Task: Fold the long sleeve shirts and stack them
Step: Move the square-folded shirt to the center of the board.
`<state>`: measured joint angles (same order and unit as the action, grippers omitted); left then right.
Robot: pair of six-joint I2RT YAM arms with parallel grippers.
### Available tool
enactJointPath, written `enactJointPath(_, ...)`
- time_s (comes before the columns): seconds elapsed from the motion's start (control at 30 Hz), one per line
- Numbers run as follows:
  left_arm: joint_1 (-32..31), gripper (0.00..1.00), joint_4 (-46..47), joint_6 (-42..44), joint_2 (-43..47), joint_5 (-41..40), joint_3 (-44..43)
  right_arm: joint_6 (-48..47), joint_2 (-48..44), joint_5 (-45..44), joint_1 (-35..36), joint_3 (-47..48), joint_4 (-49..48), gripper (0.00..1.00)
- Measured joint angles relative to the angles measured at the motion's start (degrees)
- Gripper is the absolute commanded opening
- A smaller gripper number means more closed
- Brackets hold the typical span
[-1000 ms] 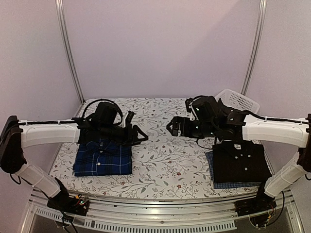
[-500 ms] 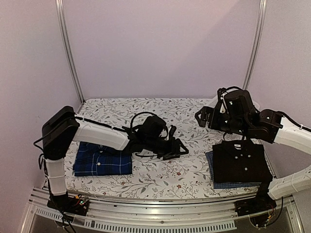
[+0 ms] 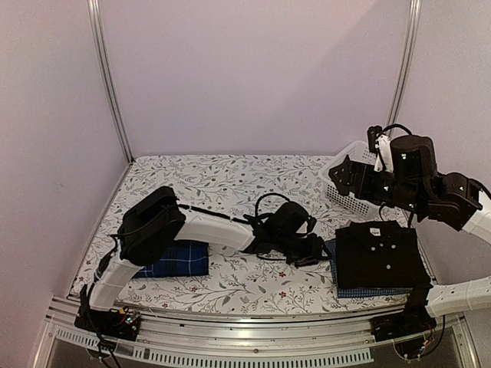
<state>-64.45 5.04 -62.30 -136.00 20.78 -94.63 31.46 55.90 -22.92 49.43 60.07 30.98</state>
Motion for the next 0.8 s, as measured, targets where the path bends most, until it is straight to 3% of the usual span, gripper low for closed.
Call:
enactJointPath(0.37, -1.9, 0.39, -3.9, -0.4, -6.8, -3.5, -10.3, -2.5, -1.1, 2.4, 0.0, 3.0, 2.4, 0.97)
enactJointPath(0.57, -2.6, 0.26, -5.0, -1.3, -9.3, -5.4, -14.2, -3.4, -0.9, 3.4, 0.0, 4.1, 2.9, 0.97)
enactJointPath(0.8, -3.0, 0.01, -5.0, -2.2, -11.1, -6.1, -16.1, -3.9, -0.1, 3.9, 0.0, 4.9, 2.9, 0.96)
